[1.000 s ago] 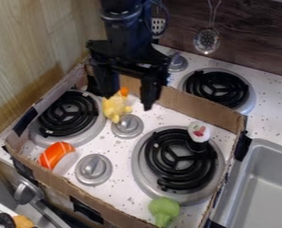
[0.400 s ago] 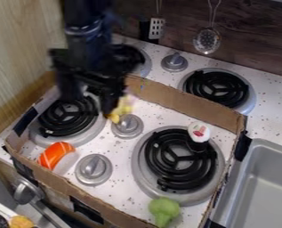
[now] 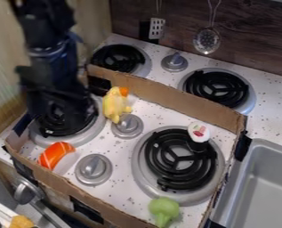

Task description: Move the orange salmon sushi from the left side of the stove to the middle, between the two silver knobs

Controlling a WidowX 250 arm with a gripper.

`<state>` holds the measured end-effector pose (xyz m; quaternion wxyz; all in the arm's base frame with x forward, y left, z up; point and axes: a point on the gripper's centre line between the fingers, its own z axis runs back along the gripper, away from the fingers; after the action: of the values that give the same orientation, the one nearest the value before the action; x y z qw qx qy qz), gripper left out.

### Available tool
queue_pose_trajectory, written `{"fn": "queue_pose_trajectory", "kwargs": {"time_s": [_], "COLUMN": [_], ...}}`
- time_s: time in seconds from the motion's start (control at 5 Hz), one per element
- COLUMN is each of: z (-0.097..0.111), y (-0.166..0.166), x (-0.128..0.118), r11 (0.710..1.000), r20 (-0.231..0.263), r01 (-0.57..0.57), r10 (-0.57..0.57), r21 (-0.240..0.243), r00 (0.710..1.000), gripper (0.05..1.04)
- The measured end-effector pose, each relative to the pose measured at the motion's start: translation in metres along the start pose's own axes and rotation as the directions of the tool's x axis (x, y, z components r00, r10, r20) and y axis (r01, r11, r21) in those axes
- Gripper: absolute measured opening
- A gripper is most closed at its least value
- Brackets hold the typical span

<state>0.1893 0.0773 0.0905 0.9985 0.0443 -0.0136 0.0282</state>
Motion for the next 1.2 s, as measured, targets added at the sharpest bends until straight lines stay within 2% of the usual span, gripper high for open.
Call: {"fn": "queue_pose_trajectory", "kwargs": {"time_s": [0.4, 0.8, 1.2], "z": [-0.014, -0.036, -0.059], "y": [0.016, 0.021, 0.017], "x": [-0.004, 0.004, -0.005], "r11": [1.000, 0.998, 0.996], "r20": [-0.010, -0.002, -0.017], "r01": [0.020, 0.039, 0.037], "r10": [-0.020, -0.039, -0.039], "r21": [-0.007, -0.043, -0.077], "r00": [1.000, 0.999, 0.999], "gripper": [0.999, 0.999, 0.999]}}
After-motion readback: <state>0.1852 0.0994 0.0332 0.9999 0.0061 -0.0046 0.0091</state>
